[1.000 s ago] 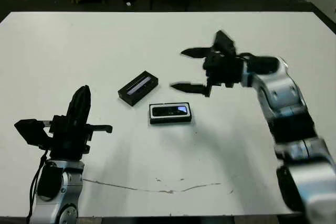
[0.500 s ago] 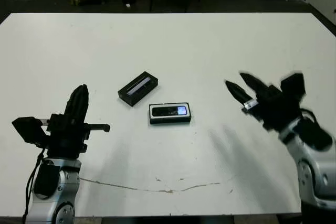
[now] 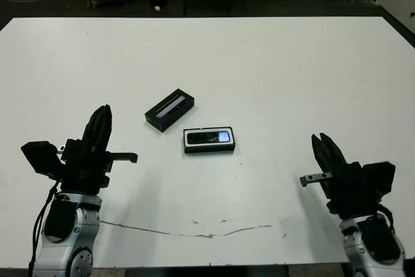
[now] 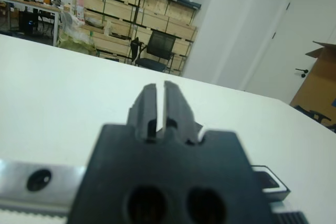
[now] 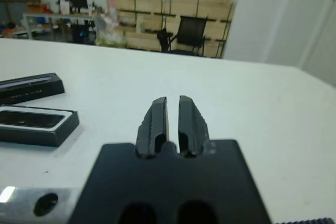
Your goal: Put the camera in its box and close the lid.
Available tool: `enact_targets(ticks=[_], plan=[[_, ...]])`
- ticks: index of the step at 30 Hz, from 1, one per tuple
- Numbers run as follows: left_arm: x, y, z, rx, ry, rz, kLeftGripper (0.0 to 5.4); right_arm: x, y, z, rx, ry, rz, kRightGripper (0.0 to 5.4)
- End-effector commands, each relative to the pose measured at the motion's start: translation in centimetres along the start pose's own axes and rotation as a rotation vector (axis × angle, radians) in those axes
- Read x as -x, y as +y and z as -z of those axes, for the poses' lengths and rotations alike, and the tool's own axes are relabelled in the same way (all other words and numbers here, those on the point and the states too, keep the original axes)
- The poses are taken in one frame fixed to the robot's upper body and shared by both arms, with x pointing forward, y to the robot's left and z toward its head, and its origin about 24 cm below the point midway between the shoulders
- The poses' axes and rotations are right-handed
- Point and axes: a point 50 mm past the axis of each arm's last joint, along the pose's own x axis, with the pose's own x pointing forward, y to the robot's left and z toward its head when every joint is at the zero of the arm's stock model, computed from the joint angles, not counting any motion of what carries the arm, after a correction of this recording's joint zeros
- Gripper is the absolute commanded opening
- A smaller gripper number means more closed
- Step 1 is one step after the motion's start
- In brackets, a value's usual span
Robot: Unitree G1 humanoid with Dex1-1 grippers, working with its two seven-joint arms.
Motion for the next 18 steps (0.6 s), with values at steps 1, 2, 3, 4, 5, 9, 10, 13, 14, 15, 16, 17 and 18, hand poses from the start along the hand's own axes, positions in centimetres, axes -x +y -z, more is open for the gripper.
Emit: enact_targets(ticks=[1, 2, 3, 4, 5, 9, 10, 13, 14, 15, 16, 17, 18], plan=[[0.13, 0.07, 0.51, -0.005, 0.048, -0.015, 0.0, -0.21, 0.44, 0.58, 0.024, -0.001, 0.026, 0.01], [0.15, 0.01, 0.54, -0.002, 0.052, -0.016, 0.0, -0.3, 0.55, 0.54, 0.031, -0.009, 0.029, 0.01], [0.16, -0.03, 0.56, -0.003, 0.055, -0.015, 0.0, -0.4, 0.65, 0.51, 0.035, -0.015, 0.031, 0.01], [0.18, -0.06, 0.59, -0.006, 0.057, -0.013, 0.0, -0.48, 0.76, 0.45, 0.037, -0.017, 0.034, 0.01], [0.18, -0.07, 0.64, -0.009, 0.058, -0.011, 0.0, -0.55, 0.85, 0.4, 0.035, -0.02, 0.036, 0.01], [0.2, -0.22, 0.79, -0.006, 0.063, -0.011, 0.0, -0.71, 1.04, 0.38, 0.036, -0.027, 0.042, 0.01], [0.2, -0.25, 0.82, -0.005, 0.066, -0.008, 0.0, -0.72, 1.07, 0.41, 0.037, -0.026, 0.043, 0.01], [0.18, -0.3, 0.87, -0.016, 0.068, 0.005, 0.0, -0.68, 1.11, 0.3, 0.043, -0.013, 0.044, 0.01], [0.17, -0.31, 0.87, -0.021, 0.068, 0.008, 0.0, -0.67, 1.13, 0.26, 0.045, -0.012, 0.045, 0.01], [0.14, -0.33, 0.88, -0.025, 0.069, 0.01, 0.0, -0.66, 1.14, 0.24, 0.047, -0.014, 0.045, 0.01], [0.11, -0.34, 0.9, -0.028, 0.071, 0.012, 0.0, -0.66, 1.15, 0.23, 0.048, -0.018, 0.044, 0.01], [0.07, -0.36, 0.9, -0.031, 0.072, 0.014, 0.0, -0.65, 1.17, 0.24, 0.048, -0.02, 0.044, 0.01], [0.03, -0.37, 0.89, -0.036, 0.074, 0.016, 0.0, -0.64, 1.19, 0.25, 0.047, -0.021, 0.044, 0.01]])
